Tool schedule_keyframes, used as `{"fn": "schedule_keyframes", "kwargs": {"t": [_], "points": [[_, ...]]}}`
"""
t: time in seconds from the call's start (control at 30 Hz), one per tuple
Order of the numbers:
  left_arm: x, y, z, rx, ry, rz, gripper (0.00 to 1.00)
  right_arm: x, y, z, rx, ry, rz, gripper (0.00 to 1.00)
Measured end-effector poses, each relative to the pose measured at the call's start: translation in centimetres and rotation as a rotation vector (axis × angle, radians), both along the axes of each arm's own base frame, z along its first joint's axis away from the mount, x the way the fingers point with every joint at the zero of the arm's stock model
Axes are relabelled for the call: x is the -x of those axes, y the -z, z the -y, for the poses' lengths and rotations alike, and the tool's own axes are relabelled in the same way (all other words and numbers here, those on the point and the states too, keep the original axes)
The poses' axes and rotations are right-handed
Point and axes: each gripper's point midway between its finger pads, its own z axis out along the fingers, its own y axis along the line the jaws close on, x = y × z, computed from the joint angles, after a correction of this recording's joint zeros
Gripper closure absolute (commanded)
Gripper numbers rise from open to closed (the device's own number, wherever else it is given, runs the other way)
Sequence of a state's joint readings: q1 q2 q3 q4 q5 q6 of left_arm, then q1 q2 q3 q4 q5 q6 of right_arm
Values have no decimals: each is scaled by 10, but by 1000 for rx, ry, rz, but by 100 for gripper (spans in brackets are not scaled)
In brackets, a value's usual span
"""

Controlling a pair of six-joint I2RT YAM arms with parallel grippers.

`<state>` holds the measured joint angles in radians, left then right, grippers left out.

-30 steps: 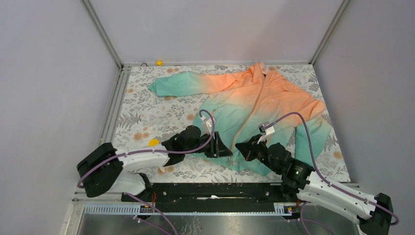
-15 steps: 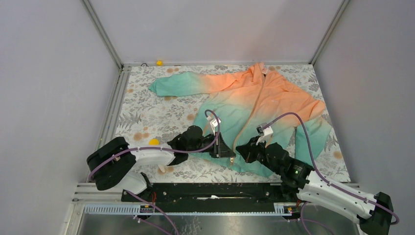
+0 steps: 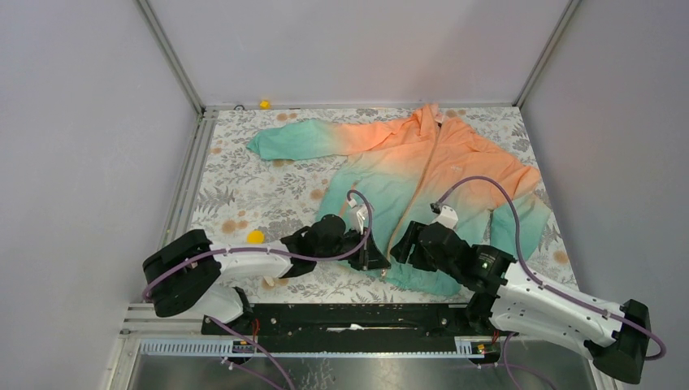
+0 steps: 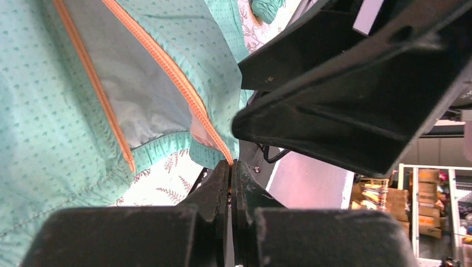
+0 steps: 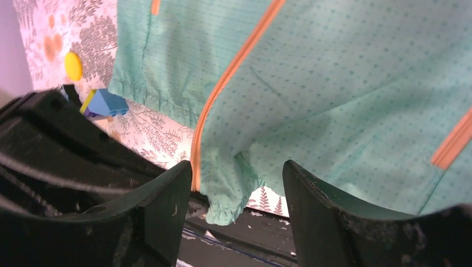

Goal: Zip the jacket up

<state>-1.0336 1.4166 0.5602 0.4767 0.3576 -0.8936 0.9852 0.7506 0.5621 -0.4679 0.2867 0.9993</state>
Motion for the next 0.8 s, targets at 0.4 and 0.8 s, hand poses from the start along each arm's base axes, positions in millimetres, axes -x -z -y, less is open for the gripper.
{"fn": "schedule_keyframes", "kwargs": {"t": [0.4, 0.8], "points": [[5, 14, 8, -89, -10, 66, 100, 3, 11, 6, 19, 206, -185, 37], [2, 12, 20, -141, -8, 129, 100, 3, 20, 1, 50, 202, -216, 43]]}}
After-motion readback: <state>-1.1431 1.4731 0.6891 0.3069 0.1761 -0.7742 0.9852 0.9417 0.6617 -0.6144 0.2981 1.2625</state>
